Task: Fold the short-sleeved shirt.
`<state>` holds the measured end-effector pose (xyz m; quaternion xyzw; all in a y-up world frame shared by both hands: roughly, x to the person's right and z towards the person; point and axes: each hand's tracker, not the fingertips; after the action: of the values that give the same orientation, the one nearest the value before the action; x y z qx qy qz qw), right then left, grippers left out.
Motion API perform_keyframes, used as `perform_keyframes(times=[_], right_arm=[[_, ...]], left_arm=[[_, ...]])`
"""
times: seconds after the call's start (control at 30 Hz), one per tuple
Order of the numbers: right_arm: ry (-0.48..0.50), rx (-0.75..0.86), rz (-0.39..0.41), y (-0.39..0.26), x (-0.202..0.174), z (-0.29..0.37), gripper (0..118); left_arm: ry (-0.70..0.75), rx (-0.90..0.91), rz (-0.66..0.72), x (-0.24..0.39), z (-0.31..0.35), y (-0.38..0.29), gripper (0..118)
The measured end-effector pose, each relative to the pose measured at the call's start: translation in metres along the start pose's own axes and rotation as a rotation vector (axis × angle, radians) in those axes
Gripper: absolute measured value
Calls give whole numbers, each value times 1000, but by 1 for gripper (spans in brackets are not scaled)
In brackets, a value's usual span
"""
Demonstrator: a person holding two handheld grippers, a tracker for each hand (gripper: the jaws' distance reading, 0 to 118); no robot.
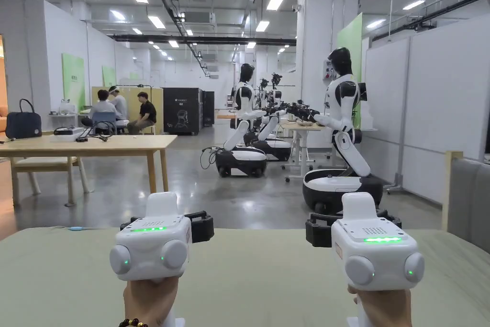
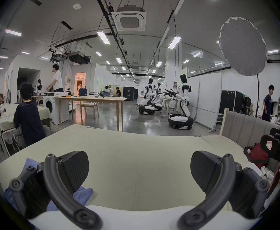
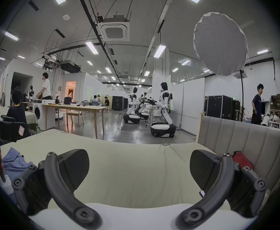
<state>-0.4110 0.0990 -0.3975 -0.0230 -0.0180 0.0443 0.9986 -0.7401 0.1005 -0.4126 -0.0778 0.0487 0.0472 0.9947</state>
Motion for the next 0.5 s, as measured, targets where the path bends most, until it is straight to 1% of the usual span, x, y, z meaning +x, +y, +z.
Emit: perform_keyframes(times=[0.03,0.07,0.1,0.13,0.17,0.2,0.23,0.27,0.3,0.4,0.47,0.5], right_arm=[[-21,-15,-14,2,-2,7,118],[-24,-28,-23,4,-2,9,111],[-11,-24,-31,4,0,11,87],[30,4,-50,3,2,14,18],[35,1,-47,2,6,14,0],[-18,-51,-27,1,5,12,0],[-80,-63,-12,3,6,10,0],[-34,-59,-27,1,10,8,0],[-20,-67,-36,-1,15,9,0],[-38,-87,-28,-3,23,7,0],[-28,-104,-22,-1,14,9,0],[5,-119,-31,0,13,8,0]], left_arm=[[0,1,0,0,2,-1,117],[-1,19,-1,1,4,-2,113],[-6,26,-14,1,7,-2,101],[-8,47,-49,4,10,-2,52],[1,59,-82,7,13,-3,0],[11,52,-109,11,13,-3,0],[67,19,-130,11,15,-5,0],[26,57,-119,13,14,-3,0],[20,60,-120,12,14,-2,0],[26,53,-129,16,11,-3,0],[31,48,-129,12,9,-3,0],[37,48,-121,9,10,-4,0]])
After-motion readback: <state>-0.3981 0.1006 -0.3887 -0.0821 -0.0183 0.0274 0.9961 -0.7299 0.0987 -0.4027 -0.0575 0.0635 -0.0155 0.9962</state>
